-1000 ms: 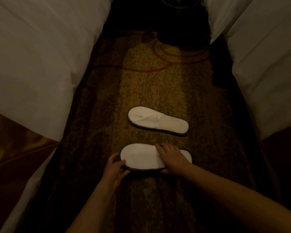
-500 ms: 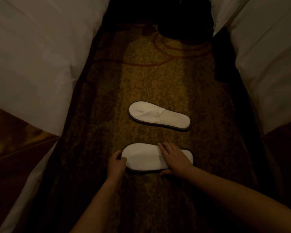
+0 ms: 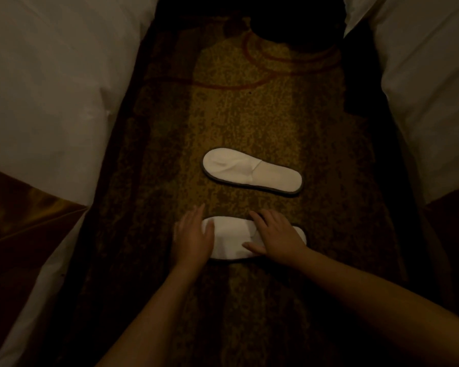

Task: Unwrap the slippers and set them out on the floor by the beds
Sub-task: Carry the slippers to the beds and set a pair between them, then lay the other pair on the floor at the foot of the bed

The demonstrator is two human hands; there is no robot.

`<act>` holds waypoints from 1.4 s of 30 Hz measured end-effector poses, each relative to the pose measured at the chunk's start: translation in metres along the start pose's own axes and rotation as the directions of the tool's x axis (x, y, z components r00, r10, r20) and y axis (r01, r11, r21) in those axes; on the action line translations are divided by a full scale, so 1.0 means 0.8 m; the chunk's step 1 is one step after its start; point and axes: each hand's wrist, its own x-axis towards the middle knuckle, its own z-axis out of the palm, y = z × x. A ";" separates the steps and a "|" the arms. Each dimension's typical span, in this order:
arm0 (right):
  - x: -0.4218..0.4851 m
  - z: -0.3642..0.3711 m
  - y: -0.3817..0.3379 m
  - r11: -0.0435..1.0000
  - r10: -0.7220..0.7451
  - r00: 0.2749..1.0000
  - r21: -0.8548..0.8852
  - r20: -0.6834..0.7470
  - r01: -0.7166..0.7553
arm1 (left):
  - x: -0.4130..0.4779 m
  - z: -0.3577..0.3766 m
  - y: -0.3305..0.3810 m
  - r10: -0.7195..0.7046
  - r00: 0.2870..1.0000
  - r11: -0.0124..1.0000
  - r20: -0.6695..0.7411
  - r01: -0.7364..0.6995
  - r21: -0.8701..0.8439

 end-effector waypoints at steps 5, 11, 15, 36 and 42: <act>-0.013 -0.040 -0.009 0.991 0.132 0.977 -0.034 0.165 -0.128 | -0.014 -0.017 0.010 -0.039 0.922 0.905 0.385 -0.131 0.404; -0.080 -0.131 -0.052 0.946 0.284 0.882 0.038 0.377 -0.321 | -0.045 -0.114 0.071 -0.072 0.817 0.806 0.573 -0.291 0.516; -0.131 -0.223 -0.076 0.897 0.358 0.827 0.088 0.433 -0.434 | -0.083 -0.188 0.142 -0.083 0.772 0.794 0.630 -0.331 0.510; -0.437 -0.691 -0.211 0.721 0.582 0.743 0.213 0.330 -0.659 | -0.335 -0.508 0.483 0.066 0.599 0.595 0.798 -0.665 0.451; -0.539 -0.731 -0.249 0.516 0.734 0.583 0.272 0.348 -0.813 | -0.385 -0.543 0.531 0.151 0.478 0.426 0.865 -0.822 0.379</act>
